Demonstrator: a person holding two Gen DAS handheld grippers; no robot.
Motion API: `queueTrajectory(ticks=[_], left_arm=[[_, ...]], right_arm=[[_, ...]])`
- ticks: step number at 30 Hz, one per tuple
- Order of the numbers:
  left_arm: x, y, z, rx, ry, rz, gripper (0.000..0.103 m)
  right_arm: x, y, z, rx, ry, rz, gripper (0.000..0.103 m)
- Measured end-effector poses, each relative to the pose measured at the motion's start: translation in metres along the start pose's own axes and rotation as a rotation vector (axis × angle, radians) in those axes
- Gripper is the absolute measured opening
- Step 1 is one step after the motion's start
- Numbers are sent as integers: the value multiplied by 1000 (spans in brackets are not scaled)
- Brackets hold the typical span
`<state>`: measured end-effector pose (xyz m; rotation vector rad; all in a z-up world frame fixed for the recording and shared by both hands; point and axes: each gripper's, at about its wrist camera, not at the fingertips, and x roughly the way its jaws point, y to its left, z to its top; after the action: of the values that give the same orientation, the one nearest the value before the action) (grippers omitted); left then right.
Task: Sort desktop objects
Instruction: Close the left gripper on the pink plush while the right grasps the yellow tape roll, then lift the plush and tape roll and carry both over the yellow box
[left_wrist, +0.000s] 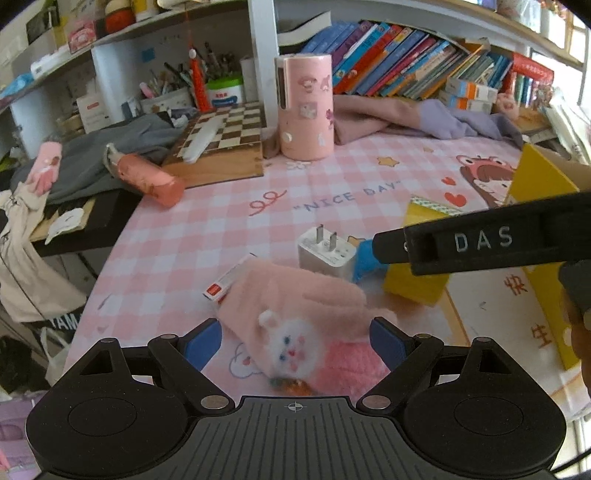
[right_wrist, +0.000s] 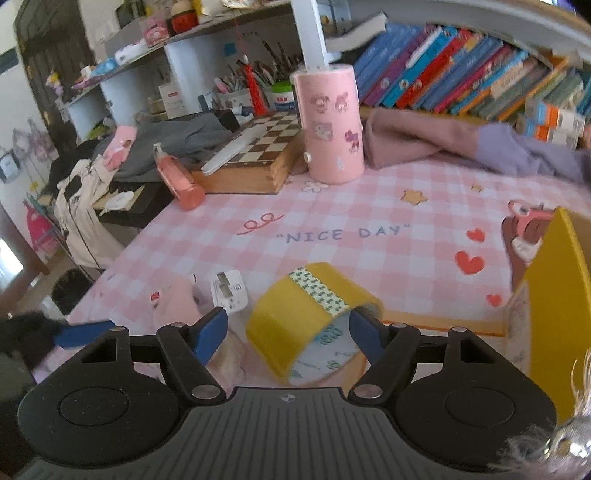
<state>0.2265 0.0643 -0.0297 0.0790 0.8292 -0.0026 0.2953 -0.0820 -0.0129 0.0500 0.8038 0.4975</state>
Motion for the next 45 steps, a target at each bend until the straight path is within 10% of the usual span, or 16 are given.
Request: queueTrajectory(ticks=[8, 11, 17, 29, 45], left_arm=[[17, 16, 1, -157, 26, -44, 86], [20, 28, -4, -254, 54, -126, 49], [8, 40, -7, -344, 40, -145, 10], [-63, 54, 3, -416, -210, -115, 9], [-103, 37, -11, -345, -272, -189, 9]], right_arm=[[14, -14, 3, 129, 53, 57, 39], [10, -13, 2, 118, 49, 53, 33], [-5, -18, 1, 99, 21, 48, 5], [-33, -12, -10, 30, -2, 72, 5], [-87, 24, -30, -151, -55, 82, 5]])
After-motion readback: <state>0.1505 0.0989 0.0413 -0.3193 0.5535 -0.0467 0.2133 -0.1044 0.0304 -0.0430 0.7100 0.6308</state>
